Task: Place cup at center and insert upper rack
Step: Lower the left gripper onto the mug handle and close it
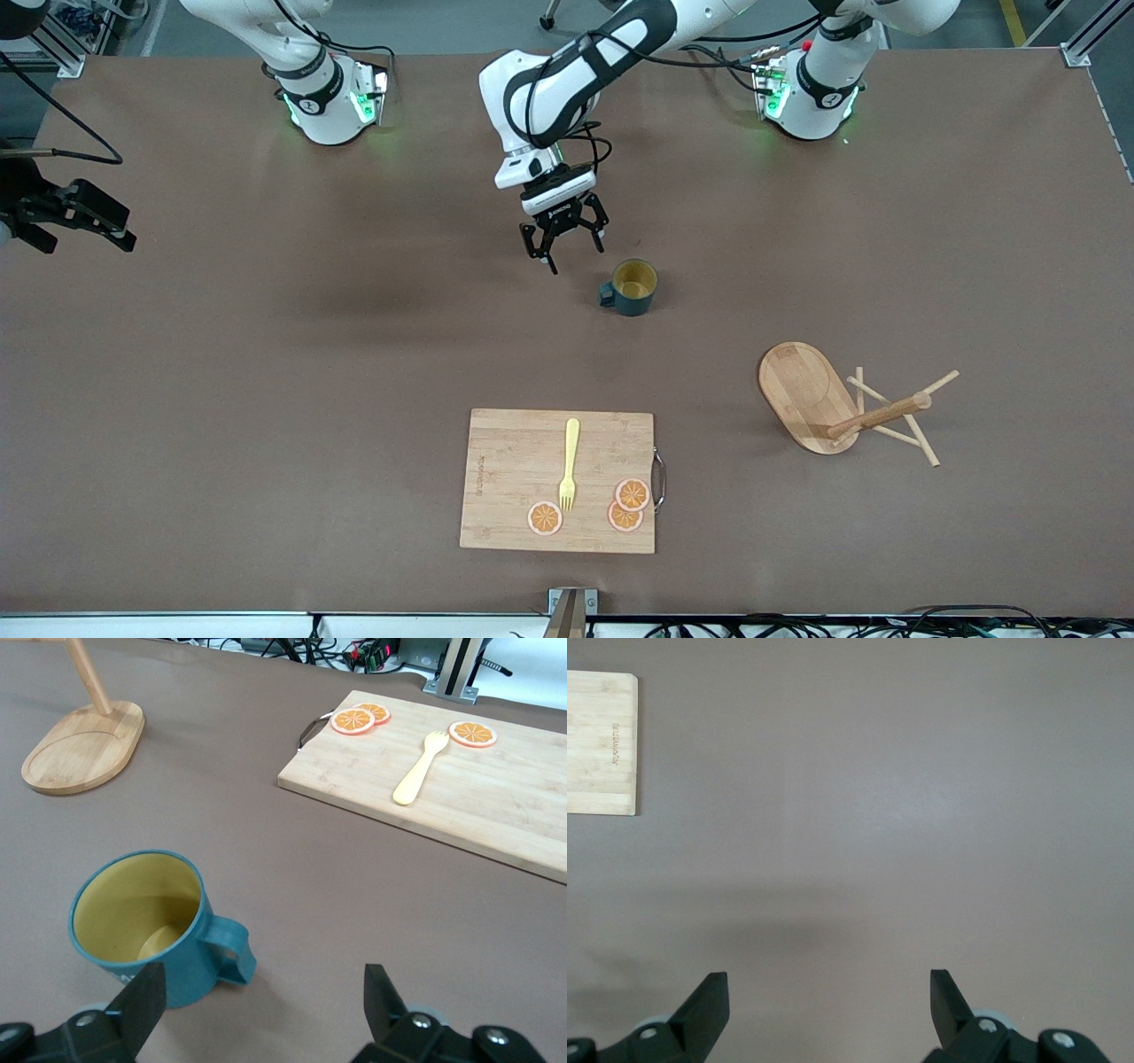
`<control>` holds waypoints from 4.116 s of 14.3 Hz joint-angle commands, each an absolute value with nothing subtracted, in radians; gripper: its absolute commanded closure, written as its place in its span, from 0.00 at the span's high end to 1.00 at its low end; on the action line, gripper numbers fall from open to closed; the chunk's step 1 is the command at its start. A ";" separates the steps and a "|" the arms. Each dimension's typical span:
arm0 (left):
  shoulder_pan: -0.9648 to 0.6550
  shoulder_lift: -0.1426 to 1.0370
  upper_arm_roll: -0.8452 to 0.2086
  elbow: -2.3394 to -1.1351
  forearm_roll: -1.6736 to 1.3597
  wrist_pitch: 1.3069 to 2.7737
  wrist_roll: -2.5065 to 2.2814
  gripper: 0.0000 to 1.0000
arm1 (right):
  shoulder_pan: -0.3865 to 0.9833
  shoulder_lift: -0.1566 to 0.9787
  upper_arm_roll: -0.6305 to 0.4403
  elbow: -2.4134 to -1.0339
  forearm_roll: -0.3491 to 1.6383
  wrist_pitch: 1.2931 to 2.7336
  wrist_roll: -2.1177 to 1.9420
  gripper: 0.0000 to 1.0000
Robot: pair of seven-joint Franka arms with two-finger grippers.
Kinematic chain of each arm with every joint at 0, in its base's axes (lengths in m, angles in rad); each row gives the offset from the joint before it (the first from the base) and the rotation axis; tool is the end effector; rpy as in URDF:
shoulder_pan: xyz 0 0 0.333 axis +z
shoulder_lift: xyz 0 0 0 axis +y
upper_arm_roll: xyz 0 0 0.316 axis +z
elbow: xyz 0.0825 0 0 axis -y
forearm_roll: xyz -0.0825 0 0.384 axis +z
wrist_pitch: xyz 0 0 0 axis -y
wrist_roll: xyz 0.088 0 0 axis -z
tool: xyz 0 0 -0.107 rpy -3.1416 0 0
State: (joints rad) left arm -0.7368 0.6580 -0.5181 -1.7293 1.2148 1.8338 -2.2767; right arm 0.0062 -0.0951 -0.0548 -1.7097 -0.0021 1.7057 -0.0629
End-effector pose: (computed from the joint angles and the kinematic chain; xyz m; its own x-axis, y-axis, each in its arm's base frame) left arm 0.3004 -0.5731 0.2317 0.6166 0.2817 0.7352 0.4326 -0.9014 -0.0174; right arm 0.5361 -0.0276 0.6224 0.9958 0.0146 0.0908 0.0144 -0.9999 0.0026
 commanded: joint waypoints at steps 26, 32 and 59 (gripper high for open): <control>-1.100 0.903 -0.150 -1.540 1.311 1.778 -2.266 0.96 | 0.086 0.097 -0.057 -1.447 -0.092 1.506 0.137 1.00; -1.097 0.920 -0.150 -1.546 1.338 1.778 -2.221 0.96 | 0.025 0.094 -0.069 -1.434 0.075 1.560 0.120 1.00; -1.068 0.916 -0.137 -1.609 1.410 1.781 -2.289 0.93 | 0.054 0.103 -0.064 -1.407 -0.091 1.523 0.120 1.00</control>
State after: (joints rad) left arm -1.0806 0.9160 -0.1366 -1.6033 1.3834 1.7857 -2.2821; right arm 0.0668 0.1091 -0.0656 -1.3984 -0.1052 1.5048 0.1246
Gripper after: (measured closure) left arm 0.066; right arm 0.000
